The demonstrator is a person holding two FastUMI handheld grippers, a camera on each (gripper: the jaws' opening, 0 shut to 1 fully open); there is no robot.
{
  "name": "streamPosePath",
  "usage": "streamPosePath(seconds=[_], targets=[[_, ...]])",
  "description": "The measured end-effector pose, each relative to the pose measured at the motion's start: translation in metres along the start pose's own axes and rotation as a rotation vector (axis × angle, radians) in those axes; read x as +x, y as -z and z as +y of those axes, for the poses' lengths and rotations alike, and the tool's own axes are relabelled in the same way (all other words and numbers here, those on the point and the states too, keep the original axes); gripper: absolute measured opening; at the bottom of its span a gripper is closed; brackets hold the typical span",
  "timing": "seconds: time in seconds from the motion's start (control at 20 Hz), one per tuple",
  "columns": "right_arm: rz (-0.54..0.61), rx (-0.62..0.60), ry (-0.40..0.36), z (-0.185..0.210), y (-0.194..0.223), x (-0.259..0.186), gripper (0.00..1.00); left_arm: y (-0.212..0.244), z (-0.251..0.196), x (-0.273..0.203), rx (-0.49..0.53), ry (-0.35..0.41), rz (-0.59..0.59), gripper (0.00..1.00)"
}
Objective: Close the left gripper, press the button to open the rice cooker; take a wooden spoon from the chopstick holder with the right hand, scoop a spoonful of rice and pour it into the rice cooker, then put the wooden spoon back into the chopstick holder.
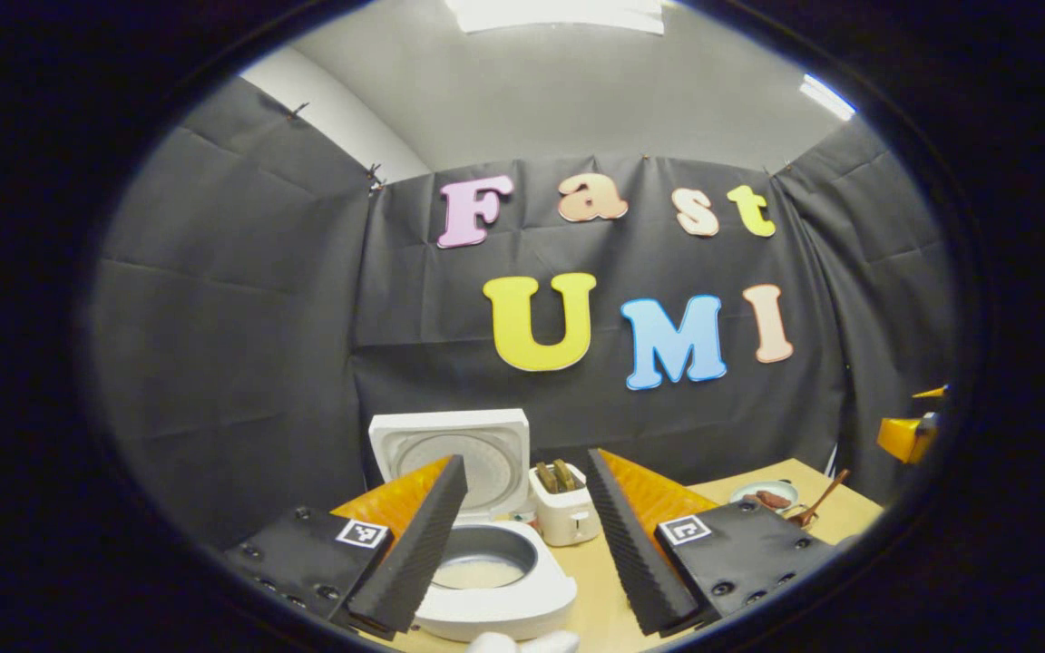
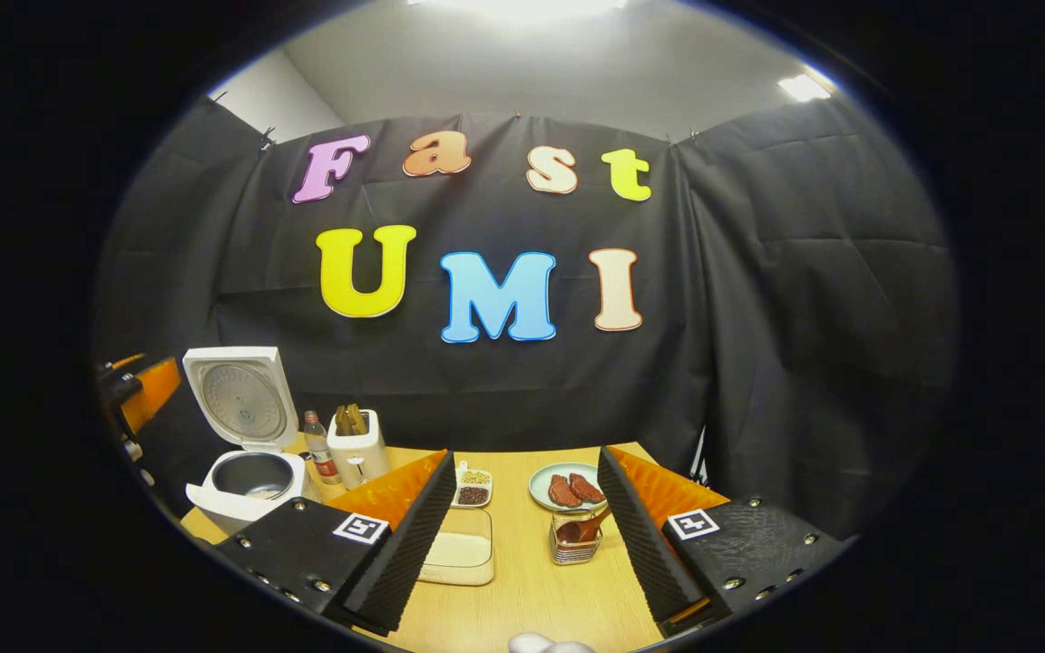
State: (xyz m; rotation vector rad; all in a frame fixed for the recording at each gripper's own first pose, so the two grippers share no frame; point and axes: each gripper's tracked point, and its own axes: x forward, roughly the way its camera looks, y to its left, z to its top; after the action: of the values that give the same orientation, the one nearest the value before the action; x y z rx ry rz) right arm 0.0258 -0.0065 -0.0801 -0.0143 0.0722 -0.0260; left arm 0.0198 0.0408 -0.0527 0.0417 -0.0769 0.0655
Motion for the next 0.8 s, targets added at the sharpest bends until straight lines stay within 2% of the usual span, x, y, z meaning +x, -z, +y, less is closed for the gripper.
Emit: streamPosePath(seconds=[0.05,0.4,0.8], targets=[[0.002,0.009,0.004,-0.002,0.006,0.002,0.96,-0.004,-0.004,-0.003,-0.005,0.008,-0.006,0.93],[0.077,0.054,0.051,-0.031,0.075,0.028,0.96,-0.005,-0.020,-0.014,-0.033,0.040,0.018,0.93],[0.218,0.160,0.118,-0.078,0.165,0.107,0.98,-0.001,-0.028,-0.010,-0.037,0.041,0.029,0.93]])
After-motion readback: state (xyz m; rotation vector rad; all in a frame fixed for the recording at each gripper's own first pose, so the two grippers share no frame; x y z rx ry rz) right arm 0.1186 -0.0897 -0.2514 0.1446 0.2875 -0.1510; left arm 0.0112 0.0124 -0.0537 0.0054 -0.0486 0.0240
